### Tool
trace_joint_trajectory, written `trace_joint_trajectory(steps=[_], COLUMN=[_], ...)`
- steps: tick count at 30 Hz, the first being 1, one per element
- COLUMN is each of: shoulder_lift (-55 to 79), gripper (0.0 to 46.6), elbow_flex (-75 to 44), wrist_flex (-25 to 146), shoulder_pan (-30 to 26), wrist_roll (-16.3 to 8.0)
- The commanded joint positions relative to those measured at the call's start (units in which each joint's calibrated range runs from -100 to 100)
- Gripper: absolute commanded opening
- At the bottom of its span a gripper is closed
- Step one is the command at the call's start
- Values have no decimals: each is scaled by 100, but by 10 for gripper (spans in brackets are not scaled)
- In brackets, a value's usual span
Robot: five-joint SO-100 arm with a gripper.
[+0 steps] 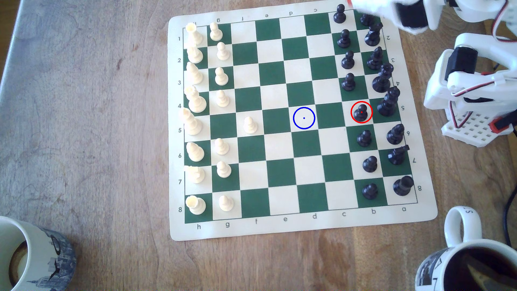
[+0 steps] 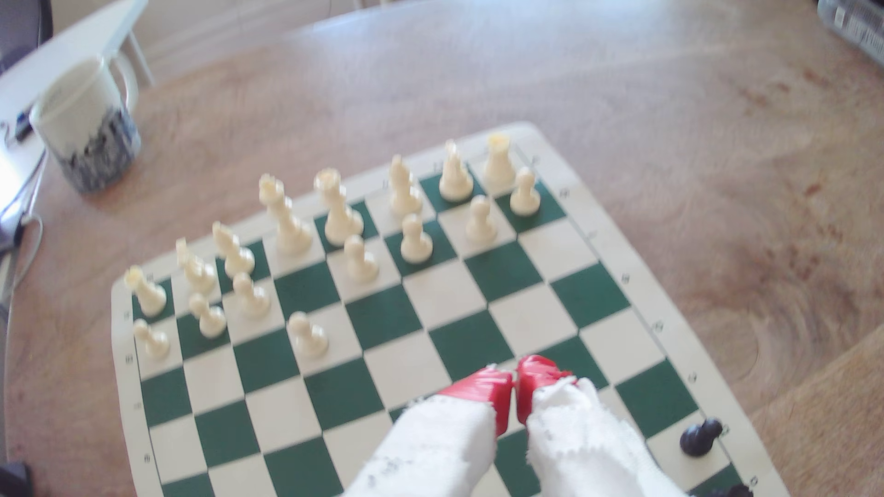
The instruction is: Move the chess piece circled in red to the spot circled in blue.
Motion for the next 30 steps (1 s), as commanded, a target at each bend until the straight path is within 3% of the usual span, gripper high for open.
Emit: trace_joint_trajectory(steps=[1,5,16,24,30], shoulder_lift=[609,1025,1729,2273,2510], gripper=[39,113,179,186,203], elbow_flex=[-816,-798,-435,9,372], wrist_flex=[1032,1630,1834,1875,1499], shoulder_pan=[-290,-556,-861,-1017,-1088], wrist_roll=[-5,20,10,73,313])
